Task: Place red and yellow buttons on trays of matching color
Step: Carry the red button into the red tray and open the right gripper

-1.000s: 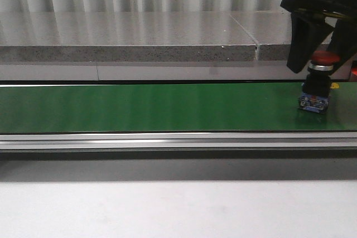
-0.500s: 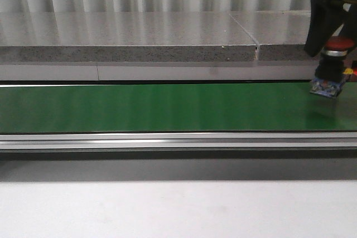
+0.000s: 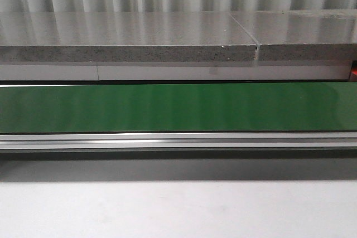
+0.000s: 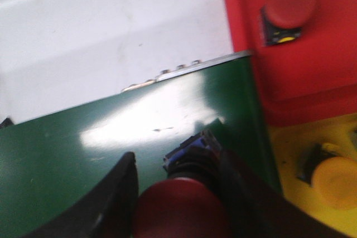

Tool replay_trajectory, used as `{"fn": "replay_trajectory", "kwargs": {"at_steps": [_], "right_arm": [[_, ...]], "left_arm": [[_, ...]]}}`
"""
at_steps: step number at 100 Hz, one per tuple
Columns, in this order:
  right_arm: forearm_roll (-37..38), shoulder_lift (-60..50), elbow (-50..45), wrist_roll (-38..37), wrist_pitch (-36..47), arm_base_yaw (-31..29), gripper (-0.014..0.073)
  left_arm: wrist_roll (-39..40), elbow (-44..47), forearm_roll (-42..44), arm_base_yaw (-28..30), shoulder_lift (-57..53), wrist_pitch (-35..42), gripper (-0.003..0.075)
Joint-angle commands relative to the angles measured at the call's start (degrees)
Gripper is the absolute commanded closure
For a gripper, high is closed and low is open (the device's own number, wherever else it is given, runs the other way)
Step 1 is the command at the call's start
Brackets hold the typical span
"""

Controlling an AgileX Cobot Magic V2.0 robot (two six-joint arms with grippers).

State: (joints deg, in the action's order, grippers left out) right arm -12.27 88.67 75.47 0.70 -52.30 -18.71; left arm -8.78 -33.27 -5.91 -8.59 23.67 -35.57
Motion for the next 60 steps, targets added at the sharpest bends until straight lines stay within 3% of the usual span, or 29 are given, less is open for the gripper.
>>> {"fn": "replay_trajectory", "kwargs": {"at_steps": [1, 31, 60], "right_arm": [[-0.37, -2.54, 1.84, -1.68, 3.92, -4.20, 0.0347], [-0.37, 1.55, 3.95, -2.79, 4.78, -12.11, 0.0347], [-0.53, 10.41, 14.28, -3.10, 3.61, -12.80, 0.0347]], "left_arm": [[0.08, -1.57, -0.87, -0.40, 0.34, 4.11, 0.0741], [0.08, -1.57, -0.87, -0.40, 0.34, 4.11, 0.0741], [0.08, -1.57, -0.87, -0.40, 0.34, 4.11, 0.0741]]}}
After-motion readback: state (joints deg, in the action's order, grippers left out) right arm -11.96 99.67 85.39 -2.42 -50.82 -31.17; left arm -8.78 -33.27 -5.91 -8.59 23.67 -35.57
